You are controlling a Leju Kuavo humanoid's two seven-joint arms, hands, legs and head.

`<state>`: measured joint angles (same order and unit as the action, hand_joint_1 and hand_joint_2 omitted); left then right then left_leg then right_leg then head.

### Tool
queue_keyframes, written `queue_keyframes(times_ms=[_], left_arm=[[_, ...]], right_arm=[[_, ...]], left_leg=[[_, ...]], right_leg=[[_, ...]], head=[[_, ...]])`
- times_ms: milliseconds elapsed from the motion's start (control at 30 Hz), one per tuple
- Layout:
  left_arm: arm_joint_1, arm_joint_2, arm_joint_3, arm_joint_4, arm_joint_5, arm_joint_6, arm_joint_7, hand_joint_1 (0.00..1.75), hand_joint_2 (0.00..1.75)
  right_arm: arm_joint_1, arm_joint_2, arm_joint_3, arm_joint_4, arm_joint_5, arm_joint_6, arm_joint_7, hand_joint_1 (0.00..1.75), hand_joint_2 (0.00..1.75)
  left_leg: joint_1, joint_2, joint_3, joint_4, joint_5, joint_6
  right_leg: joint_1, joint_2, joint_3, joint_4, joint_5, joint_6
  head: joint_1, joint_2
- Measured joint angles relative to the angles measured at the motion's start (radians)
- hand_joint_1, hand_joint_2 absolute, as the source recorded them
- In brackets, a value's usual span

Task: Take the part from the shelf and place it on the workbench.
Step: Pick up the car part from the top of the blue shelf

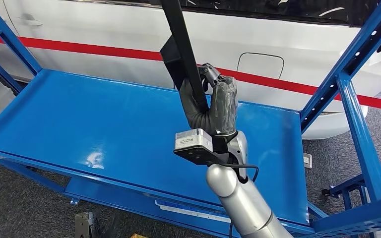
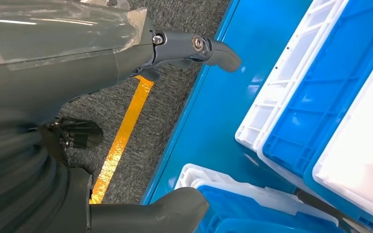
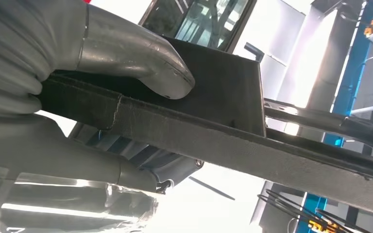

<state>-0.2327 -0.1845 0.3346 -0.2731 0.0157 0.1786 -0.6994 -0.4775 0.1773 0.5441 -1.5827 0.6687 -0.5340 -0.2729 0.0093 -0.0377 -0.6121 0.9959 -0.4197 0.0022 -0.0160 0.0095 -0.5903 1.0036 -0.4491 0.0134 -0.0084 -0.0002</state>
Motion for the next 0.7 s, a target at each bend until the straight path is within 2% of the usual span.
queue_keyframes(times_ms=[133, 200, 233, 267, 333, 367, 400, 433, 500, 533, 567, 600, 700], left_arm=[[0.001, 0.001, 0.000, 0.000, 0.007, 0.002, 0.000, 0.00, 1.75], [0.002, 0.000, 0.000, -0.001, 0.012, 0.002, -0.001, 0.00, 1.75], [0.002, 0.000, 0.000, -0.002, 0.014, 0.003, -0.001, 0.00, 1.75], [0.003, 0.000, 0.000, -0.002, 0.015, 0.003, -0.001, 0.00, 1.75], [0.005, -0.001, 0.001, -0.003, 0.017, 0.004, -0.001, 0.00, 1.75], [0.006, -0.001, 0.001, -0.003, 0.018, 0.005, -0.001, 0.00, 1.75], [0.007, -0.001, 0.001, -0.003, 0.020, 0.006, -0.001, 0.00, 1.75], [0.008, -0.001, 0.002, -0.003, 0.022, 0.007, -0.001, 0.00, 1.75], [0.008, -0.001, 0.002, -0.003, 0.025, 0.008, -0.001, 0.00, 1.75], [0.008, -0.001, 0.003, -0.004, 0.026, 0.008, -0.001, 0.00, 1.75], [0.008, 0.000, 0.003, -0.005, 0.027, 0.009, -0.001, 0.00, 1.75], [0.009, 0.000, 0.004, -0.007, 0.028, 0.010, -0.001, 0.00, 1.75], [0.010, 0.000, 0.005, -0.010, 0.033, 0.013, -0.001, 0.00, 1.75]], right_arm=[[0.008, 0.002, -0.007, -0.001, -0.032, 0.010, -0.026, 1.75, 1.75], [0.009, 0.007, -0.010, -0.001, -0.041, 0.013, -0.033, 1.75, 1.75], [0.008, 0.008, -0.012, -0.001, -0.045, 0.014, -0.035, 1.75, 1.75], [0.007, 0.009, -0.013, 0.000, -0.047, 0.014, -0.037, 1.75, 1.75], [0.008, 0.008, -0.014, 0.001, -0.051, 0.014, -0.039, 1.75, 1.75], [0.010, 0.007, -0.015, 0.003, -0.053, 0.014, -0.039, 1.75, 1.75], [0.012, 0.006, -0.016, 0.005, -0.054, 0.014, -0.039, 1.75, 1.75], [0.014, 0.005, -0.017, 0.007, -0.055, 0.014, -0.039, 1.75, 1.75], [0.014, 0.005, -0.017, 0.010, -0.057, 0.014, -0.040, 1.75, 1.75], [0.015, 0.006, -0.017, 0.011, -0.058, 0.014, -0.041, 1.75, 1.75], [0.014, 0.006, -0.017, 0.011, -0.060, 0.014, -0.043, 1.75, 1.75], [0.015, 0.007, -0.018, 0.012, -0.062, 0.014, -0.045, 1.75, 1.75], [0.016, 0.012, -0.020, 0.014, -0.068, 0.014, -0.048, 1.75, 1.75]], left_leg=[[-0.002, 0.000, -0.002, 0.005, -0.004, 0.017], [0.003, 0.004, 0.013, -0.019, 0.007, 0.026], [0.006, 0.008, 0.021, -0.033, 0.013, 0.031], [0.009, 0.012, 0.029, -0.044, 0.018, 0.033], [0.009, 0.018, 0.031, -0.047, 0.019, 0.034], [0.010, 0.021, 0.030, -0.047, 0.018, 0.033], [0.011, 0.023, 0.030, -0.045, 0.017, 0.031], [0.014, 0.026, 0.029, -0.043, 0.014, 0.028], [0.020, 0.030, 0.027, -0.028, 0.004, 0.012], [0.021, 0.031, 0.024, -0.016, -0.003, 0.002], [0.021, 0.033, 0.020, -0.006, -0.010, -0.008], [0.020, 0.034, 0.017, 0.003, -0.015, -0.015], [0.027, 0.039, 0.012, 0.016, -0.025, -0.024]], right_leg=[[-0.004, 0.001, 0.002, -0.004, 0.002, 0.004], [0.001, 0.000, 0.000, -0.003, -0.002, 0.007], [0.003, -0.001, -0.010, 0.018, -0.014, 0.006], [0.004, -0.002, -0.031, 0.062, -0.035, 0.002], [0.000, -0.003, -0.093, 0.189, -0.087, -0.002], [-0.003, -0.003, -0.121, 0.242, -0.103, 0.001], [-0.007, -0.003, -0.133, 0.263, -0.104, 0.009], [-0.012, -0.005, -0.126, 0.247, -0.091, 0.020], [-0.022, -0.017, -0.064, 0.122, -0.041, 0.045], [-0.024, -0.020, -0.032, 0.064, -0.023, 0.050], [-0.023, -0.021, -0.014, 0.031, -0.013, 0.048], [-0.022, -0.019, -0.008, 0.022, -0.012, 0.040], [-0.019, -0.005, -0.011, 0.029, -0.011, 0.016]], head=[[-0.001, 0.000], [0.000, 0.000], [0.001, 0.000], [0.002, 0.000], [0.003, 0.000], [0.004, 0.000], [0.003, 0.000], [0.004, 0.000], [0.004, 0.000], [0.005, 0.000], [0.004, 0.000], [0.003, 0.000], [-0.001, 0.000]])
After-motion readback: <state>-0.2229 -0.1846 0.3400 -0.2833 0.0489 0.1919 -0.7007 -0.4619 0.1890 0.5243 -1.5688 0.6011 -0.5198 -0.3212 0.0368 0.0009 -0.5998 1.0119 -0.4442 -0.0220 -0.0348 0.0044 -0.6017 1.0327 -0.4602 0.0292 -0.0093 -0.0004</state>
